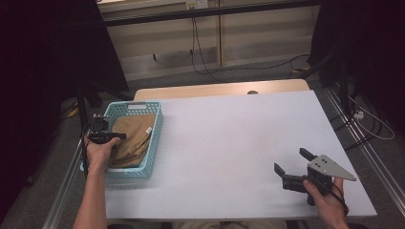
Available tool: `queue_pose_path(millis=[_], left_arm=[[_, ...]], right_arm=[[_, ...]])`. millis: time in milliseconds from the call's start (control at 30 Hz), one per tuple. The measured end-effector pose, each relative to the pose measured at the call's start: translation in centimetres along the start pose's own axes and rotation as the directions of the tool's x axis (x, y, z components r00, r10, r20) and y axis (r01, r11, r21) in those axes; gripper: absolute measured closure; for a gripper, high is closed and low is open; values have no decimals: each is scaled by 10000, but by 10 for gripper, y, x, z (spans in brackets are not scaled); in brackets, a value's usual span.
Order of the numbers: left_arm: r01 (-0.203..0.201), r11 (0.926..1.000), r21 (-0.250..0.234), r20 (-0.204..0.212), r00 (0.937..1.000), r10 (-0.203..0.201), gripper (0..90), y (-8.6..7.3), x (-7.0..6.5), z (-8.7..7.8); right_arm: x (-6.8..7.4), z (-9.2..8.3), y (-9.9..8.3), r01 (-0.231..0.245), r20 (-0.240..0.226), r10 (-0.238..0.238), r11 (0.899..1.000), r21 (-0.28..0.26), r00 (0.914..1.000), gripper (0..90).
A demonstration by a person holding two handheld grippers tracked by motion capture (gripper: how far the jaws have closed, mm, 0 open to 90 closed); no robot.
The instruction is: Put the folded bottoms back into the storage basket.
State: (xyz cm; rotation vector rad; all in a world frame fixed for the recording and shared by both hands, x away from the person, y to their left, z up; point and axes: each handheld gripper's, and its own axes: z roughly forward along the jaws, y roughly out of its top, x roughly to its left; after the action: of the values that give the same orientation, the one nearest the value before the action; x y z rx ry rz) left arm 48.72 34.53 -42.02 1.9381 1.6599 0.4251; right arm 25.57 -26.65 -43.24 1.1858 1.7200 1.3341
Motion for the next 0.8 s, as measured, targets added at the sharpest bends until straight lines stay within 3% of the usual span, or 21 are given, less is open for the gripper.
queue_pose_path(millis=[333, 533, 633, 700, 800], left_arm=[[-352, 9980, -526, -43, 9994, 350, 396, 4, -6, -11], [-388, 9923, -1174, -114, 9992, 377, 322, 5, -6, -17], [-547, 9915, -1179, -114, 9985, 538, 322, 5, -9, -20], [-728, 9883, -1343, -255, 9972, 700, 253, 5, -10, -22], [-599, 9844, -1656, 135, 9979, 630, 189, 5, -12, -25]], right_arm=[[0, 0, 0, -15, -3, 15, 10000, 5, 10000, 3], [0, 0, 0, -46, 12, 46, 10000, 5, 10000, 3], [-1, 1, 0, -58, -6, 58, 10000, 8, 10000, 3], [-1, 1, 0, -57, -23, 57, 10000, 5, 10000, 3], [-1, 1, 0, -64, -34, 65, 10000, 9, 10000, 3]])
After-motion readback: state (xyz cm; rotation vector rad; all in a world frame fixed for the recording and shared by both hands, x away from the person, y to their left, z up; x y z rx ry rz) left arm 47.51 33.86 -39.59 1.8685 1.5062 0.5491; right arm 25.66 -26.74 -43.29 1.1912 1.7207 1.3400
